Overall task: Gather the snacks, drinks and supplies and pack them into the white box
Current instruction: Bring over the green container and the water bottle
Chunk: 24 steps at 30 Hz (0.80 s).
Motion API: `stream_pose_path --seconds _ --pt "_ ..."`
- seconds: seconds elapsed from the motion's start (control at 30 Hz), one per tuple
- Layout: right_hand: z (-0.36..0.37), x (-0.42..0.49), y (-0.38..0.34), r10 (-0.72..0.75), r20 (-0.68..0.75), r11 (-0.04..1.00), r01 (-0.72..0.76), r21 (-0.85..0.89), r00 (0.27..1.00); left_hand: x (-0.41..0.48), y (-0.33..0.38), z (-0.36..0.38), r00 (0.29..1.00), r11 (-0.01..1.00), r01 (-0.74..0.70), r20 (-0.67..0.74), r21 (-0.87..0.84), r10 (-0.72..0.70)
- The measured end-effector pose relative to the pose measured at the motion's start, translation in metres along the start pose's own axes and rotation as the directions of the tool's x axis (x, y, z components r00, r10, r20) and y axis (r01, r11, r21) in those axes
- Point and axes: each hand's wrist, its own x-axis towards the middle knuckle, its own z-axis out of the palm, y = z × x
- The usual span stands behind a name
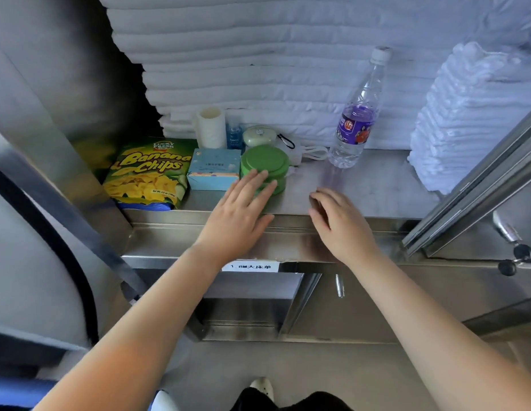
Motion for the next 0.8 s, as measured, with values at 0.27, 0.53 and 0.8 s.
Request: stream_pose_path --seconds 0.27,0.53,0.8 --pt "-0.038 -0.058 0.015 0.049 0.162 0.998 -0.043 -0.037 0.986 -0.018 0.063 0.019 0.976 0.997 0.064 0.211 -0.038 -0.055" --pt "-0.163 -0.164 0.032 0.127 -0.007 0.988 -0.127 -0.087 0.992 0.014 0.209 -0.033 0.994 0.98 -0.078 0.062 -0.181 0.09" --pt "-0.355 -0.323 0.089 0.35 -0.317 0.85 -0.441 -0.288 0.882 0.077 0.436 -0.097 0.861 0.8 -0.508 -0.188 -0.318 0.472"
